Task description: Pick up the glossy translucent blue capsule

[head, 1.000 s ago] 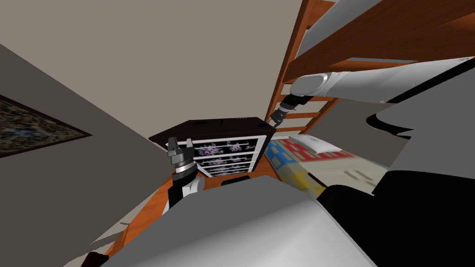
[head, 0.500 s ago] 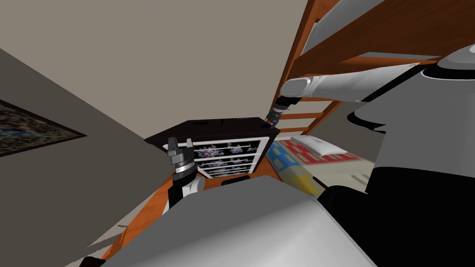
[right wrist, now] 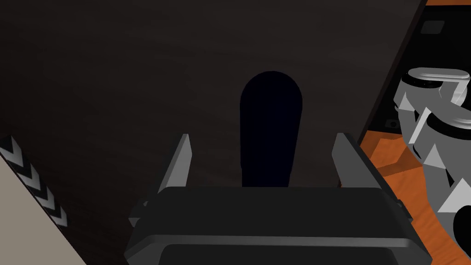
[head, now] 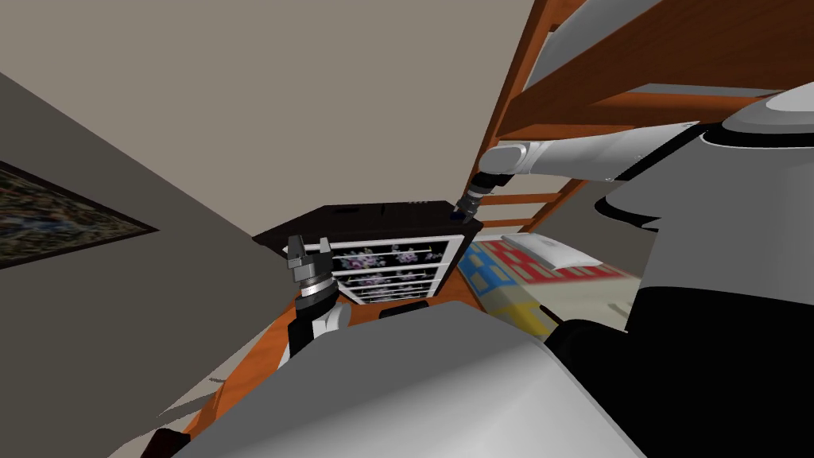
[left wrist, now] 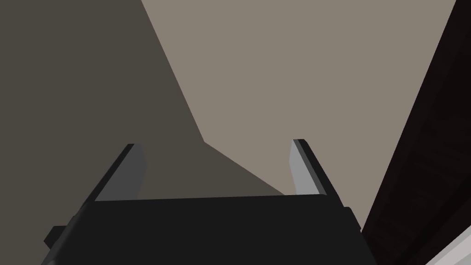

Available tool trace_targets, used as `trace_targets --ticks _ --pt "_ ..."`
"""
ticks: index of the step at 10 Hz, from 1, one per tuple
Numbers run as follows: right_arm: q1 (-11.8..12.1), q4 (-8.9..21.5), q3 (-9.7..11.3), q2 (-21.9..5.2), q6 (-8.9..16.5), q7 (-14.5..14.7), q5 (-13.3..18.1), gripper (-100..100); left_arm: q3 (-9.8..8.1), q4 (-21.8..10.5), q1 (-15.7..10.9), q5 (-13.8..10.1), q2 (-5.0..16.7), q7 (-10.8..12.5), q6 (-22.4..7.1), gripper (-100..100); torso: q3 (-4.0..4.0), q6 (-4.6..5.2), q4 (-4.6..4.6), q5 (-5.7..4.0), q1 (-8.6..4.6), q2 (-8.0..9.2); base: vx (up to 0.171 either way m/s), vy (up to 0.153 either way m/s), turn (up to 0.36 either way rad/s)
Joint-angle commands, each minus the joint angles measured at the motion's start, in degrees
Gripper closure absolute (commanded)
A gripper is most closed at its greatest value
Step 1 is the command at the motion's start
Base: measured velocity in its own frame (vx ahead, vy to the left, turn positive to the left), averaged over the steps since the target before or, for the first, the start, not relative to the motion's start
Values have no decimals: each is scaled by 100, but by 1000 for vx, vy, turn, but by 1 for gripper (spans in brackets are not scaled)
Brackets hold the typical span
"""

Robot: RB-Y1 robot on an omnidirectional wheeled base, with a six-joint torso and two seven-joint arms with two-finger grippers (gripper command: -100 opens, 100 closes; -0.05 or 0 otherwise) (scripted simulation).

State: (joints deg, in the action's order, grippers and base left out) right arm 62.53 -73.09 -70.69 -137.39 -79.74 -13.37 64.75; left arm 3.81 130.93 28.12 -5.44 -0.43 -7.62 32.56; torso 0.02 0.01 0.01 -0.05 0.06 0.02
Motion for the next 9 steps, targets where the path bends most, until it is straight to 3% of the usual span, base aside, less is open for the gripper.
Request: trace_targets --ticks 1,5,6,7,9 --pt "0 0 0 0 0 0 0 100 0 0 0 0 0 0 0 0 0 0 0 0 0 0 0 0 0" --pt "-2 0 -1 -1 -4 0 0 100 0 0 0 0 0 0 0 0 -3 0 -2 -2 -4 -4 0 0 0" --pt "-2 0 -1 0 -4 0 0 0 0 0 0 0 0 0 0 0 -3 0 -2 -2 -4 -4 0 0 0" --pt "-98 69 -63 -43 -163 -3 -14 100 0 0 0 0 0 0 0 0 -3 0 -2 -2 -4 -4 3 -11 -55" --pt "-218 107 -142 -85 -350 -36 -23 100 0 0 0 0 0 0 0 0 0 2 1 -1 -8 -1 9 -18 -41"
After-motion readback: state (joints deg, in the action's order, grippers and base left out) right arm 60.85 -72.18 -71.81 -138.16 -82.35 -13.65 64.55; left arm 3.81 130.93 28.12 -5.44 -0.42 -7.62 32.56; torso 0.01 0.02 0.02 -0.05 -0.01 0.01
